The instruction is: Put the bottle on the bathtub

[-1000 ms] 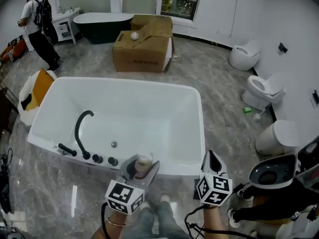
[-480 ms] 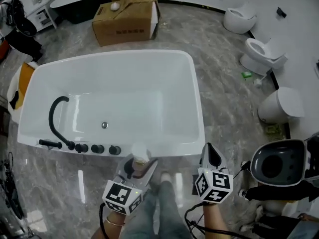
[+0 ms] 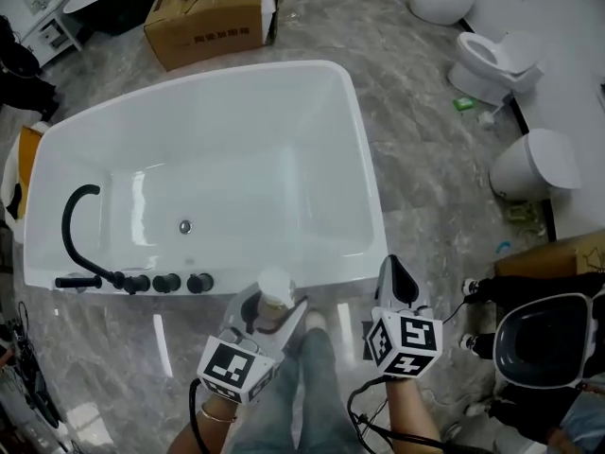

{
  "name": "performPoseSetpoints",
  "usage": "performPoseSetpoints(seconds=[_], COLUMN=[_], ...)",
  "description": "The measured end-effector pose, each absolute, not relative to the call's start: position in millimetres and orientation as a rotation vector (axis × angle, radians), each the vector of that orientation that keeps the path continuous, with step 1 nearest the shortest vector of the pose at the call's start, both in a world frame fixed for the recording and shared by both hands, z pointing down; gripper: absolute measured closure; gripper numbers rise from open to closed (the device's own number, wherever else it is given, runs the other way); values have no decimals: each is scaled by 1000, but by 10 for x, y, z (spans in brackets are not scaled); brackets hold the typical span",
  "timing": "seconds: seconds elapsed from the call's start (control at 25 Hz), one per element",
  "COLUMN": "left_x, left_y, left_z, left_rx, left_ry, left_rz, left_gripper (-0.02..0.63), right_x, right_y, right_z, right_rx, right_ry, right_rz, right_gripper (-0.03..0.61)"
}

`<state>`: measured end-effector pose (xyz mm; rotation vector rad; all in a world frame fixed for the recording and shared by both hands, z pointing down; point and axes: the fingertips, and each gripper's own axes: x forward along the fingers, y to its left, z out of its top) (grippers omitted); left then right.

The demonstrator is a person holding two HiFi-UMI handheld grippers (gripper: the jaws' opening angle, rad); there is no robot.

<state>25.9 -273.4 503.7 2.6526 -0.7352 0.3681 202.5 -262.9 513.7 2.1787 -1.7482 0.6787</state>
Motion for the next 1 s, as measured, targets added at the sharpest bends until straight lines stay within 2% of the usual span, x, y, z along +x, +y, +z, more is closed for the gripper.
performPoseSetpoints(seconds=[1.0], left_x=[1392], left_y=[-2972], left_z=[5947], left_rx=[2757], left_ry=[-601], left_rz=[354], left_gripper=[388], right_x=[2622], right_y=[-2394], right_z=[6157], right_rx=[2214], right_ry=[-1658], right_rz=[786], right_gripper=[575])
